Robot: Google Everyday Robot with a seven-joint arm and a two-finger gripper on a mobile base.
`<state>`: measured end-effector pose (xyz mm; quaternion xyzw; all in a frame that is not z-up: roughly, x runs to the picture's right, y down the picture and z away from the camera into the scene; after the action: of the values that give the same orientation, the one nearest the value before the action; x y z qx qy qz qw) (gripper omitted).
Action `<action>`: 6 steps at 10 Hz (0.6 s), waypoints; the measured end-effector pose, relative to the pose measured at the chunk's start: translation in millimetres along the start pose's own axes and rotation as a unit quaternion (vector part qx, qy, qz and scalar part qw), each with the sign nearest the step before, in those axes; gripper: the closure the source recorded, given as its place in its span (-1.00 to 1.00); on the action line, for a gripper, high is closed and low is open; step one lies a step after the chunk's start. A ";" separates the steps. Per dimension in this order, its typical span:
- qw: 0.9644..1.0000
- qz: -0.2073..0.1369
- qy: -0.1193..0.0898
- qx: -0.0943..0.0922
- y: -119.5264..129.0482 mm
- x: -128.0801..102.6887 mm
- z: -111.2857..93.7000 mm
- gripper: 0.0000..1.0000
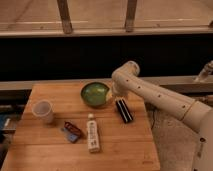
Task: Stand the bottle upright
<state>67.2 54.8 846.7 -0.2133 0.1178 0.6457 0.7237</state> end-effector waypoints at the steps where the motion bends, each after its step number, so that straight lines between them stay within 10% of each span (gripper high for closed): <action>1: 1.000 -0.001 0.000 0.000 0.3 -0.2 -0.5 -0.36; 6: 0.996 -0.080 0.029 0.007 72.2 28.7 2.5 -0.36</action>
<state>-0.2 86.8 824.8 -0.2358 0.1258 0.5785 0.7707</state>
